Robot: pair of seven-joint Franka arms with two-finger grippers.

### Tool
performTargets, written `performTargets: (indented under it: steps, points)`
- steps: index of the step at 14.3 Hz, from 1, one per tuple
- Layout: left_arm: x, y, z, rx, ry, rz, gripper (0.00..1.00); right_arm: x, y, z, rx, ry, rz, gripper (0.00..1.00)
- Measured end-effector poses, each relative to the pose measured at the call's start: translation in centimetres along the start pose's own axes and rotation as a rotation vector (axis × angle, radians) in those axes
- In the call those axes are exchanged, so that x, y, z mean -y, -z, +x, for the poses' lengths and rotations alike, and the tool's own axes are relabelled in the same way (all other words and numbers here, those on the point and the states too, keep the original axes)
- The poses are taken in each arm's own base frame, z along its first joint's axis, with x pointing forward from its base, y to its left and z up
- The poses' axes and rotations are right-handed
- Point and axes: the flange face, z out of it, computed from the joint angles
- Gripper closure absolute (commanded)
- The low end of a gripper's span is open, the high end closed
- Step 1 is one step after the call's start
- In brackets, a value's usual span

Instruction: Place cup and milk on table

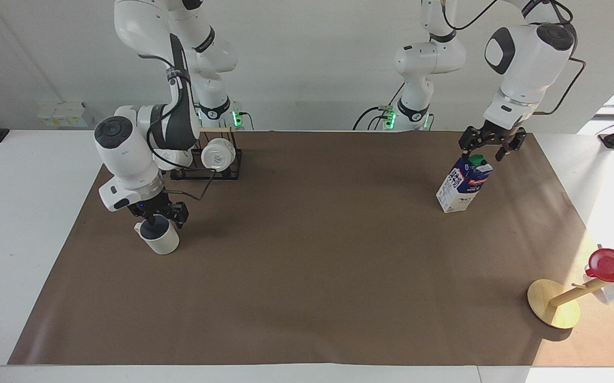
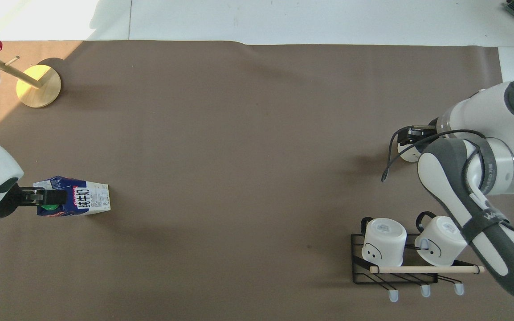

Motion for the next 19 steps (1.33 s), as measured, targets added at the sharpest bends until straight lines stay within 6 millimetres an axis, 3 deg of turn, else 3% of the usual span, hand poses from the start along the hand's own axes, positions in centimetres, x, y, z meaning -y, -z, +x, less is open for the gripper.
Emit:
performTargets:
  steps: [3,8,10,11,15,17,19]
  points:
    - [0.0,-0.8,-0.1,-0.005,-0.001,0.001,0.0,-0.3,-0.8,0.0,0.01,-0.002,-0.004,0.57]
    - [0.0,-1.9,-0.4,-0.007,-0.001,0.001,0.0,-0.3,-1.2,-0.1,0.014,-0.002,-0.004,0.67]
    - [0.0,-2.3,-0.5,-0.011,-0.002,0.002,0.0,-0.4,-2.1,0.0,0.002,-0.003,-0.001,0.92]
    - [0.1,-2.4,-0.5,-0.015,-0.003,0.002,0.0,-0.4,-2.4,0.0,0.006,0.0,-0.001,1.0]
    - [0.0,-2.9,-0.6,-0.013,-0.007,0.003,0.0,0.4,-1.8,-0.1,-0.001,0.023,-0.002,1.0]
    - [0.0,-3.2,-0.7,-0.009,-0.008,0.002,0.0,1.5,0.0,-0.5,-0.011,0.051,-0.005,1.0]
    - [-0.1,-3.2,-0.7,-0.009,-0.011,0.003,0.11,4.0,2.4,-1.5,-0.014,0.104,-0.011,1.0]
